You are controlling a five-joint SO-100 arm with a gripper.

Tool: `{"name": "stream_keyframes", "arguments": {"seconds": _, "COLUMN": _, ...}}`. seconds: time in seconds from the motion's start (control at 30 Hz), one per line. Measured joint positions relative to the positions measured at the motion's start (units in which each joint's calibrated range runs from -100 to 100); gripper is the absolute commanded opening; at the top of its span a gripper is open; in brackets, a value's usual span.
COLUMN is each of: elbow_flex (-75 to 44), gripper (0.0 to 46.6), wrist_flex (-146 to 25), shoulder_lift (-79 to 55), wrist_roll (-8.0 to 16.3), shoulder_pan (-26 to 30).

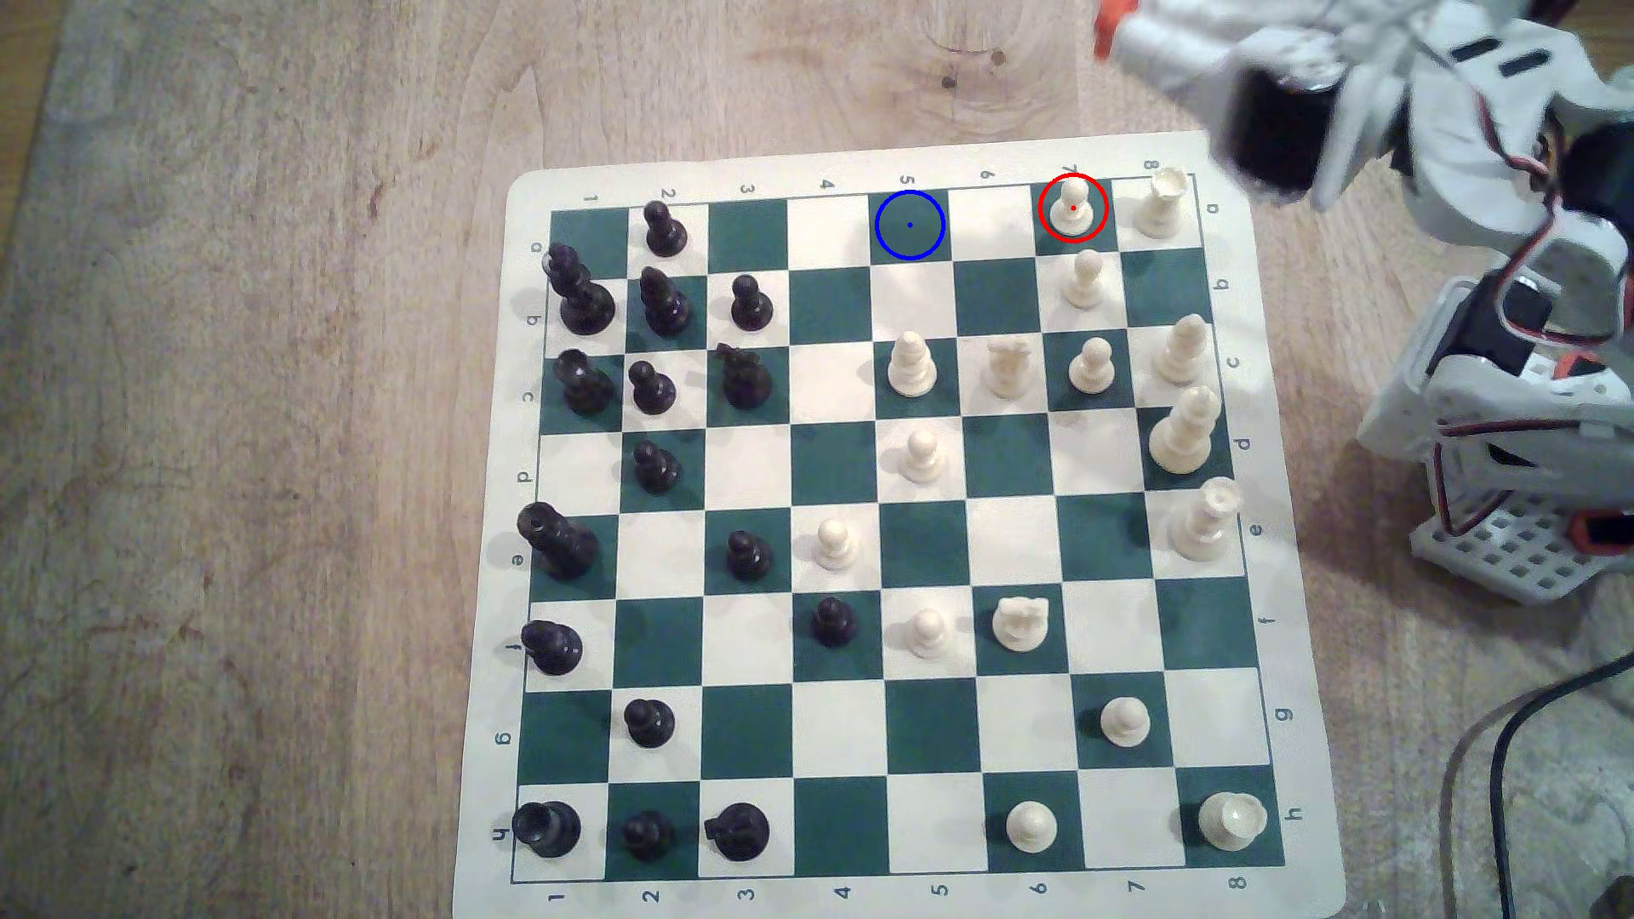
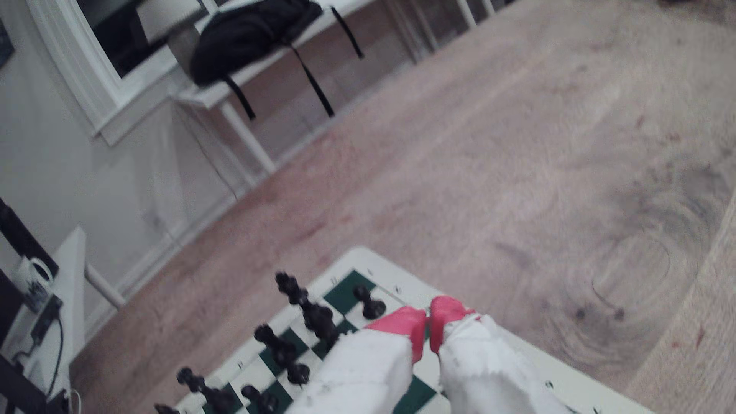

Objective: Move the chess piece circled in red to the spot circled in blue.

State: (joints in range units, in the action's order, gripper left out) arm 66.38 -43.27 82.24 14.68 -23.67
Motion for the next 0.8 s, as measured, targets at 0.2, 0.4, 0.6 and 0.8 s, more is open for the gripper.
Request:
{"name": "stream_keyframes", "arguments": {"seconds": 0.2, "elbow_flex": -13.74, "gripper": 0.7, "wrist_flex": -20.88, "shoulder_lift": -14.66, "wrist_roll": -6.01, "shoulder_pan": -0.59}}
{"name": "stream_keyframes", "arguments": {"seconds": 0.4, "elbow_flex": -19.34, "gripper": 11.7, "wrist_flex": -25.74, "shoulder_lift": -27.31, "wrist_roll": -5.03, "shoulder_pan": -3.98}}
{"name": "stream_keyframes", "arguments": {"seconds": 0.6, "elbow_flex": -19.52, "gripper": 12.5, "wrist_flex": -26.45, "shoulder_lift": -32.76, "wrist_roll": -4.35, "shoulder_pan": -5.09}}
{"name": "stream_keyframes", "arguments": {"seconds": 0.8, "elbow_flex": -19.70, "gripper": 11.3, "wrist_flex": -26.14, "shoulder_lift": -40.97, "wrist_roll": -5.18, "shoulder_pan": -3.61}}
